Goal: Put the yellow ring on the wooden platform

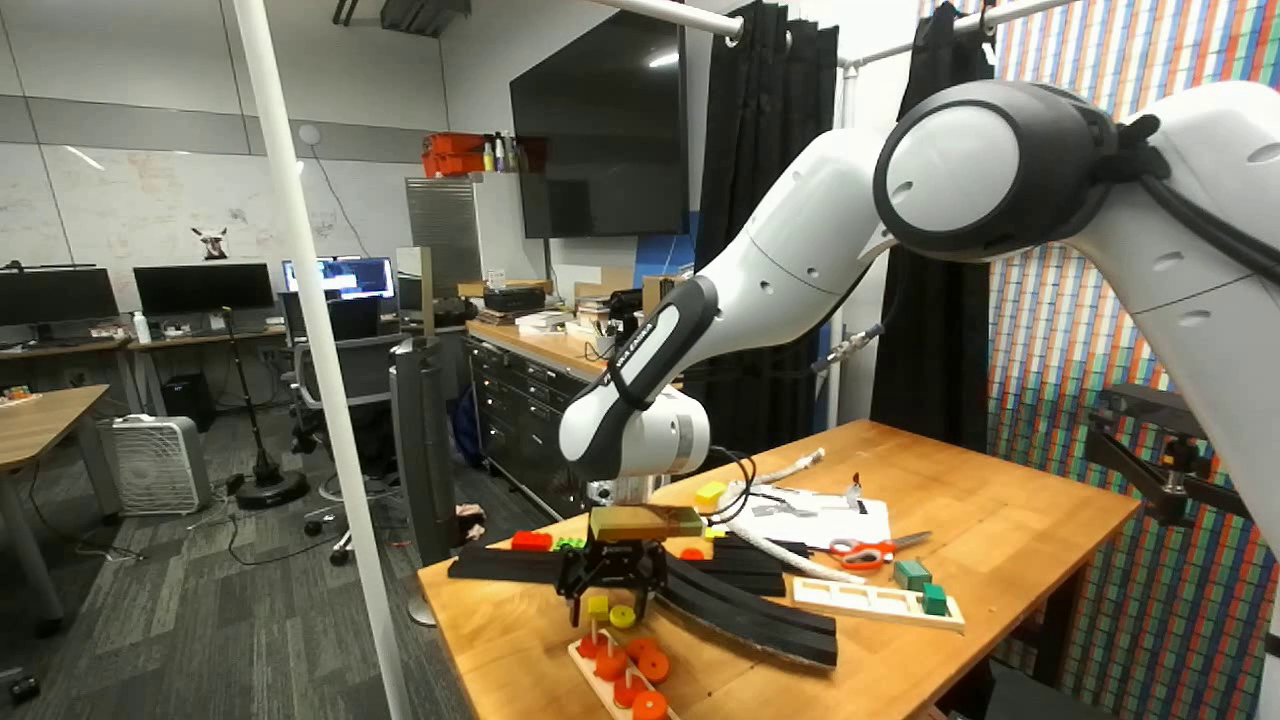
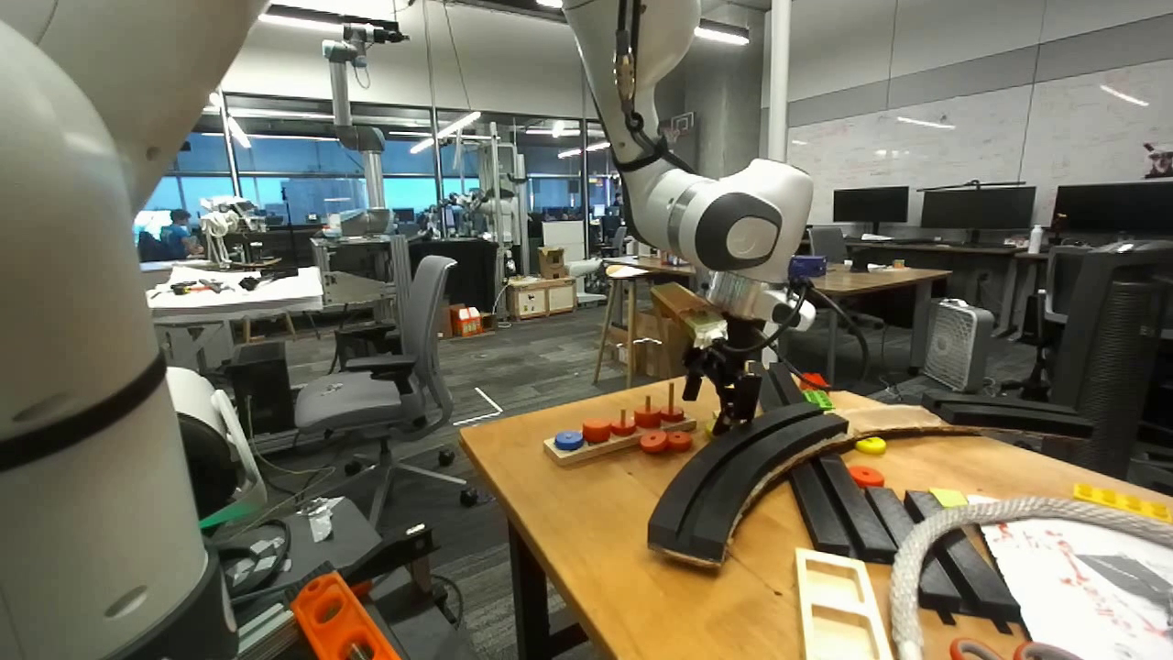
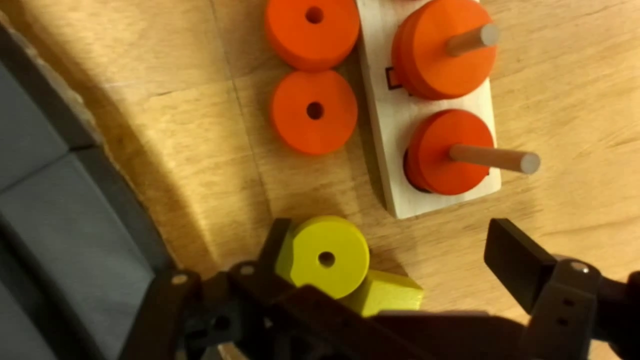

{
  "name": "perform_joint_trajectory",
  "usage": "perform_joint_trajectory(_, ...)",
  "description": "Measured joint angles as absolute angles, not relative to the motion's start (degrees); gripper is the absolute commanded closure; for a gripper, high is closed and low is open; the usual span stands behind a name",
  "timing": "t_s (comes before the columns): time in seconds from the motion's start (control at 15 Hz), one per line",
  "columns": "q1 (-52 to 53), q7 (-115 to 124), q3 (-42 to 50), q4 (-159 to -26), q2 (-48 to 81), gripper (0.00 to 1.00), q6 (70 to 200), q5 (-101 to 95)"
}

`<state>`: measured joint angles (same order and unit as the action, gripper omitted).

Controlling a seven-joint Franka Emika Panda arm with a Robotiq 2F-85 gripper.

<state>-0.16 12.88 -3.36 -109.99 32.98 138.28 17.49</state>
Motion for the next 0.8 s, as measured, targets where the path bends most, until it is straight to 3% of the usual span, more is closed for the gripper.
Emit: perform_joint_trajectory(0.8,-0.19,12.92,-2.77,-109.91,33.31,0.00,138.13,17.49)
